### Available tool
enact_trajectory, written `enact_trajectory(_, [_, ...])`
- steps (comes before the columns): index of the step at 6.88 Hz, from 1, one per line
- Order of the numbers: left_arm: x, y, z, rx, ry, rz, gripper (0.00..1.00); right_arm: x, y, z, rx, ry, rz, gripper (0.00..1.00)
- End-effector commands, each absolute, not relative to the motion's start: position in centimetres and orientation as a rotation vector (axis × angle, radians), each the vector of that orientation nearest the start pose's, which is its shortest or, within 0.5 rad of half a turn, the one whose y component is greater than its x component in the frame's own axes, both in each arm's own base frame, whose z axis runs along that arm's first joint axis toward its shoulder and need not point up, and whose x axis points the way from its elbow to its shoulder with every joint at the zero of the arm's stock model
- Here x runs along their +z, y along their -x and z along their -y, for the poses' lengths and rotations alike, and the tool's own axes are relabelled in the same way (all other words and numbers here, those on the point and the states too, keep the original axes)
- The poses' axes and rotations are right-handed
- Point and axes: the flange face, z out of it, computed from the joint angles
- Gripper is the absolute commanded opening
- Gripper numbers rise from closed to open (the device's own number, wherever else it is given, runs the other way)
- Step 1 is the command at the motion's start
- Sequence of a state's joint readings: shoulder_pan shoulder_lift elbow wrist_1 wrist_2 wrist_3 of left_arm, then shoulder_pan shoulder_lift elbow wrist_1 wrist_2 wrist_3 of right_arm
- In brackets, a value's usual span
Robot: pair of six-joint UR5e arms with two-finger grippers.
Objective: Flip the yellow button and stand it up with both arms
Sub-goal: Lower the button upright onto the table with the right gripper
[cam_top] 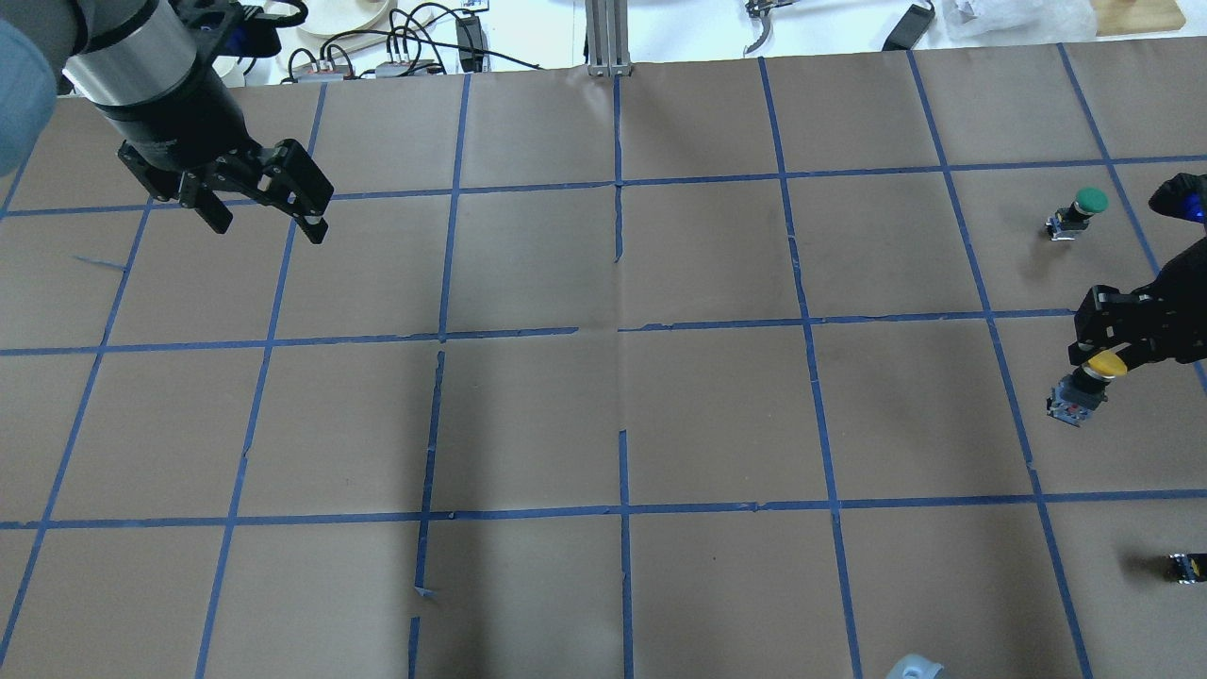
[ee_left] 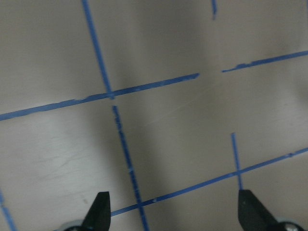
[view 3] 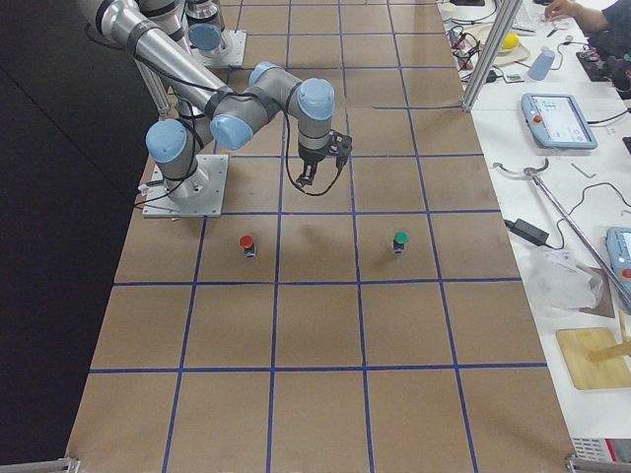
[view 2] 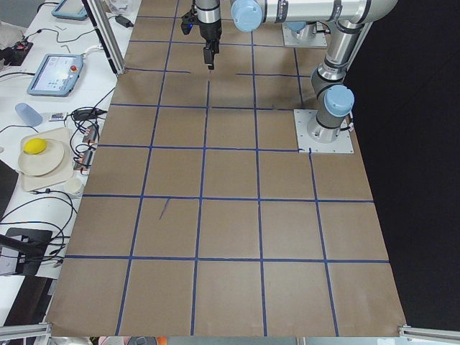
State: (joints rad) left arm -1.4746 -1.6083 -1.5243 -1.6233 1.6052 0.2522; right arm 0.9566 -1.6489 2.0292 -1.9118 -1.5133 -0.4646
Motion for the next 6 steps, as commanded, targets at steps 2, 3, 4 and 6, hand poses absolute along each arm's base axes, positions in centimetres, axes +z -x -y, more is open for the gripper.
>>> enact_trajectory(2, [51.7,9.9,49.0,-0.026,-0.129,-3.077,1.0,31.1,18.0,45.5,-0.198,0.206,-3.168,0.23])
enact_trajectory(3, [52.6,10.1,48.6,-0.055,-0.088,-3.075,1.0,30.4,20.7,45.3,-0.243,0.33,-3.182,0.23])
enact_trajectory(4, [53.6,9.9,48.2,-0.058,-0.058,-3.056,1.0,29.1,22.5,45.7,-0.29,0.377,-3.185,0.23])
enact_trajectory(6, [52.5,9.4,49.2,-0.009,-0.051,-3.07,1.0,26.4,21.5,45.4,-0.432,0.484,-3.167,0.23])
